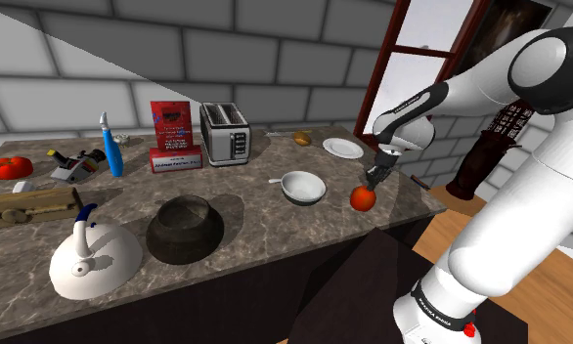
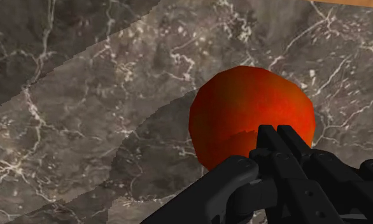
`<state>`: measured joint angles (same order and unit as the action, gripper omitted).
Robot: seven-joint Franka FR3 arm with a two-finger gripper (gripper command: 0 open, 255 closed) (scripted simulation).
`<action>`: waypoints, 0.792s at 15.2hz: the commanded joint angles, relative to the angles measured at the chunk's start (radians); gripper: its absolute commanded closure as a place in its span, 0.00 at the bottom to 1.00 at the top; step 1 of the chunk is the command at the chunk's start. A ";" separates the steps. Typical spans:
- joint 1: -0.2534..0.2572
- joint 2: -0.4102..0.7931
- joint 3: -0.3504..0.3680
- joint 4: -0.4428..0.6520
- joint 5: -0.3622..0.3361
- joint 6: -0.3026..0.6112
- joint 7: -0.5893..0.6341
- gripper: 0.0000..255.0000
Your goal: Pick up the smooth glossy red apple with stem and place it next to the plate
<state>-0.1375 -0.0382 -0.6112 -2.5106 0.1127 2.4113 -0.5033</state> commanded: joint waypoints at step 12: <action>-0.014 -0.104 0.011 0.031 -0.090 -0.113 0.074 1.00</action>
<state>-0.1489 -0.1304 -0.6010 -2.4848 0.0327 2.3127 -0.4357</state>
